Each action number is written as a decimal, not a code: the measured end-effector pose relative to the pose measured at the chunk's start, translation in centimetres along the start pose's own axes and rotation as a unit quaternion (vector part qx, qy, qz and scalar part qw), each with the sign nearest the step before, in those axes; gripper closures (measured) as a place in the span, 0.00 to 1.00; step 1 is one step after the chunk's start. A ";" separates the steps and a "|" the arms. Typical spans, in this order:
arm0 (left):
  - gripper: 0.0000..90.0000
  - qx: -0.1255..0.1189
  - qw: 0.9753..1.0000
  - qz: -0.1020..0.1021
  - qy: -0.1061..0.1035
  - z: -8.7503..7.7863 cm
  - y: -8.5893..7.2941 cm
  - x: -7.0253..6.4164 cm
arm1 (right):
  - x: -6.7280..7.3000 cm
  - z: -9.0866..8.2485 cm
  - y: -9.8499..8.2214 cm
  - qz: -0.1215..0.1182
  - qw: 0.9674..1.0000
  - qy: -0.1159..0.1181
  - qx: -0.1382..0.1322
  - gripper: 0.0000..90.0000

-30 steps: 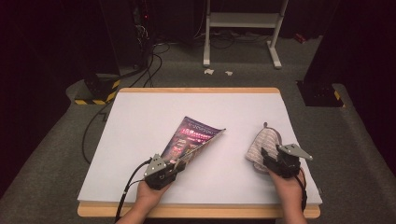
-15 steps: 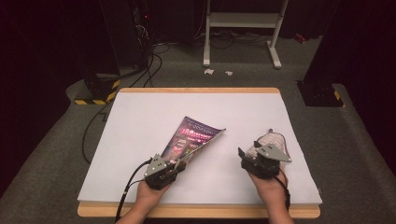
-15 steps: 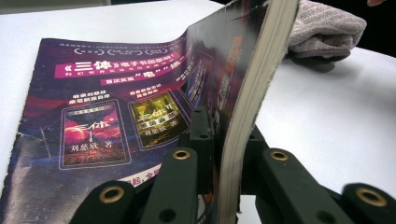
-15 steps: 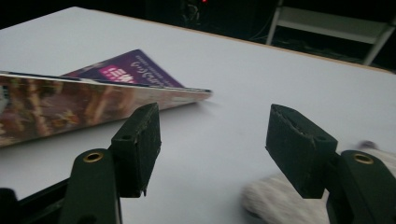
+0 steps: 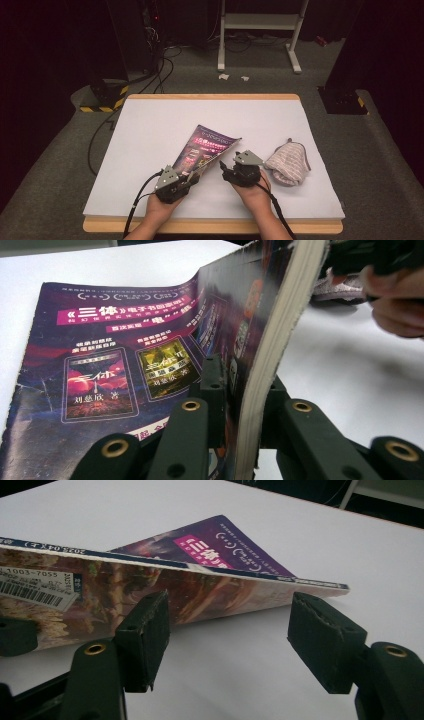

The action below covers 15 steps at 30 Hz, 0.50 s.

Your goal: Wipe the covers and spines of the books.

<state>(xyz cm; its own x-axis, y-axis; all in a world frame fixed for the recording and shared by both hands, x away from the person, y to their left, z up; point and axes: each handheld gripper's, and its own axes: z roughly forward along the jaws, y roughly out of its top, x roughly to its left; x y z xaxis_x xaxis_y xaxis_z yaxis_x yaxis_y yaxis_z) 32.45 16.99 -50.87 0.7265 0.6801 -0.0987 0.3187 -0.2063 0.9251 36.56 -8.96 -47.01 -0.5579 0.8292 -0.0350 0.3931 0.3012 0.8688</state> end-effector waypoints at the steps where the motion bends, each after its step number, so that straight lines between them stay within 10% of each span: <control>1: 0.87 0.000 1.000 0.002 0.000 0.0 0.0 -0.1 | 0.1 0.2 -0.2 0.002 1.000 0.003 -0.003 0.37; 15: 0.69 -0.027 0.999 0.016 -0.021 -0.9 1.2 -1.3 | 1.3 1.3 -0.5 0.003 1.000 0.014 0.006 0.38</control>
<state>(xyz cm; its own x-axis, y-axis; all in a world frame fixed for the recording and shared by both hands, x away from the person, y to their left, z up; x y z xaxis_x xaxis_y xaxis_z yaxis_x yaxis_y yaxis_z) 31.31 16.46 -49.28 0.7614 0.6430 -0.0826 0.2623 -0.1889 0.9463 36.58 -7.46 -48.16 -0.5756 0.8176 -0.0170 0.4043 0.3025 0.8631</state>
